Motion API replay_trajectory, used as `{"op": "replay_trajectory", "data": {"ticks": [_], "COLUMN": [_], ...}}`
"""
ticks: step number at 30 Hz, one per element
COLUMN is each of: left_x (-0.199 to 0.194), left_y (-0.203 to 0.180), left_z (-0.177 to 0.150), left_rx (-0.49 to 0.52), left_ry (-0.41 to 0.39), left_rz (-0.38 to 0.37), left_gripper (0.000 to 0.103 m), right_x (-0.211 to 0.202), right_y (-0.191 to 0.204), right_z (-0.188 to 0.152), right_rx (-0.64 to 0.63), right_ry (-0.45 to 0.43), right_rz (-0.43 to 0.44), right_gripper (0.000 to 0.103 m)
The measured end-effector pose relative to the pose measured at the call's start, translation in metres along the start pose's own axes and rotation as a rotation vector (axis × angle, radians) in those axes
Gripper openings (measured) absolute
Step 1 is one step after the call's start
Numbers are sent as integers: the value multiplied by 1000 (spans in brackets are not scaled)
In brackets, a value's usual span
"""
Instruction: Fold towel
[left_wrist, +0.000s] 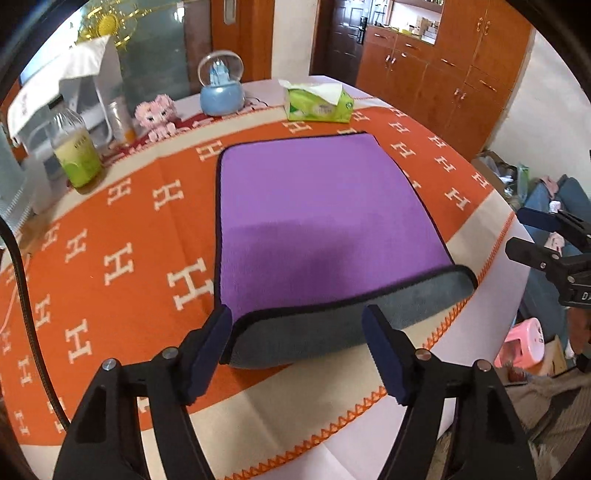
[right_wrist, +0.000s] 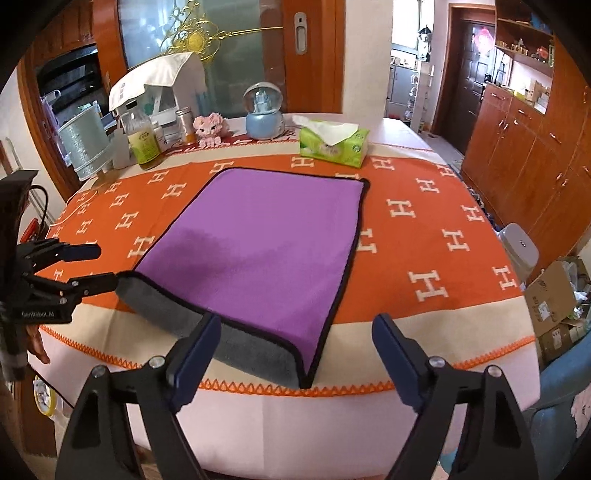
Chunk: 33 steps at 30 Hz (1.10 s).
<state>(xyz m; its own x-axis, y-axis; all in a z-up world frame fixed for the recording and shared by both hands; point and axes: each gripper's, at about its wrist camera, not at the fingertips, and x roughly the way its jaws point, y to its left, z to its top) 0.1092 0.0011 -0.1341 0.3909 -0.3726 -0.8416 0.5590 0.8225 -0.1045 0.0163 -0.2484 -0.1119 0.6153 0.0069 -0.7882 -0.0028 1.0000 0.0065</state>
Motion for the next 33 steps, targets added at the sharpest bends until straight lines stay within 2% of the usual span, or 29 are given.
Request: {"op": "replay_trajectory", "data": {"ticks": [7, 11, 15, 17, 20, 23, 29, 33], "left_x": [13, 26, 39, 44, 48, 51, 56, 56], "left_y": [11, 13, 20, 24, 28, 32, 30, 32], "left_z": [-5, -5, -4, -2, 1, 3, 5, 5], "left_rx": [-12, 10, 4, -6, -12, -10, 27, 32], "left_ry": [54, 116, 169, 192, 193, 203, 219, 226], "left_rz": [-73, -81, -94, -115, -141, -159, -154, -147], "left_gripper": [72, 72, 71, 71, 71, 71, 71, 71], "right_x": [22, 35, 48, 55, 64, 69, 75, 80], "right_y": [-3, -9, -14, -18, -22, -26, -23, -23], "right_z": [-12, -18, -23, -25, -26, -28, -30, -31], "right_rx": [-1, 5, 9, 20, 38, 41, 13, 14], "right_ry": [22, 47, 84, 108, 134, 152, 183, 200], "right_rz": [40, 64, 94, 107, 136, 159, 210, 225], "right_gripper": [84, 73, 68, 61, 53, 49, 32, 26]}}
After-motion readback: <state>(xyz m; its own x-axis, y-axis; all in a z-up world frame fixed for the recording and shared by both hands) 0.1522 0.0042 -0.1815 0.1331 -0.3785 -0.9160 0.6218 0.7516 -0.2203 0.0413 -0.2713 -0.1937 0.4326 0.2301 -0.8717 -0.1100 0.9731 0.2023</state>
